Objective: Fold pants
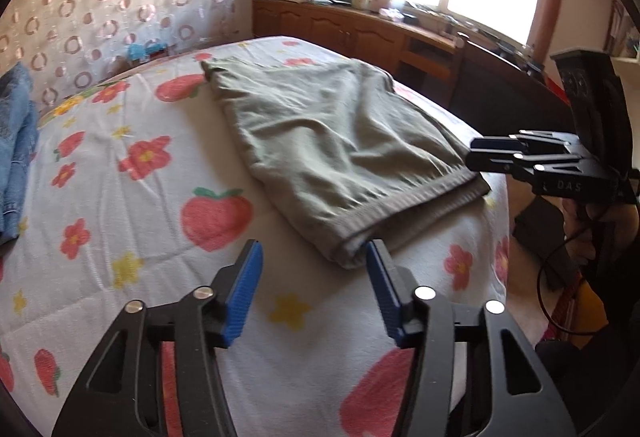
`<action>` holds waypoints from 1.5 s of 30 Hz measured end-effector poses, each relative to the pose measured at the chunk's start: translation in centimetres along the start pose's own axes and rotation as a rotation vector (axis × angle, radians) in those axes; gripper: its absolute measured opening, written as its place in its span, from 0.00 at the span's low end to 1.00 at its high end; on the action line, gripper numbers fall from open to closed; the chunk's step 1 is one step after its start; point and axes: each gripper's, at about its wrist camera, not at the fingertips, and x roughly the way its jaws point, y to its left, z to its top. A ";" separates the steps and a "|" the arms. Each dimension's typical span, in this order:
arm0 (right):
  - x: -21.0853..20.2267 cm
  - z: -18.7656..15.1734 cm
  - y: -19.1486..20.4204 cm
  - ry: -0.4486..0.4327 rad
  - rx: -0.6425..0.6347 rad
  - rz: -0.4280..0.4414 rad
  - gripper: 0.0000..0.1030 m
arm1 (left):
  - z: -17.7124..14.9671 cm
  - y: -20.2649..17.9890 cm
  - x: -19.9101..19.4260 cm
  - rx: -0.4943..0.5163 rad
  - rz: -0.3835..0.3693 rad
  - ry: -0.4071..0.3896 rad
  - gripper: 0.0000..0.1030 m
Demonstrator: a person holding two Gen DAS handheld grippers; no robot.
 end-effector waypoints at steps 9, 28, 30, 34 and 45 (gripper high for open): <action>0.5 -0.5 0.3 0.018 0.016 0.002 0.39 | 0.5 -0.4 0.7 0.034 0.000 0.002 0.26; -1.3 -1.3 1.2 -0.008 -0.013 0.039 0.07 | 0.3 -0.5 -0.1 0.041 0.001 -0.070 0.16; -1.0 -1.5 1.0 0.004 0.003 0.041 0.07 | 0.1 -0.7 -0.6 0.057 0.006 -0.075 0.16; -1.1 -1.4 0.9 0.008 0.019 0.050 0.07 | -0.2 -0.2 -0.8 0.035 -0.006 -0.069 0.15; -1.1 -1.2 1.9 -0.035 -0.015 -0.011 0.23 | -0.9 0.1 0.4 0.020 0.001 -0.021 0.15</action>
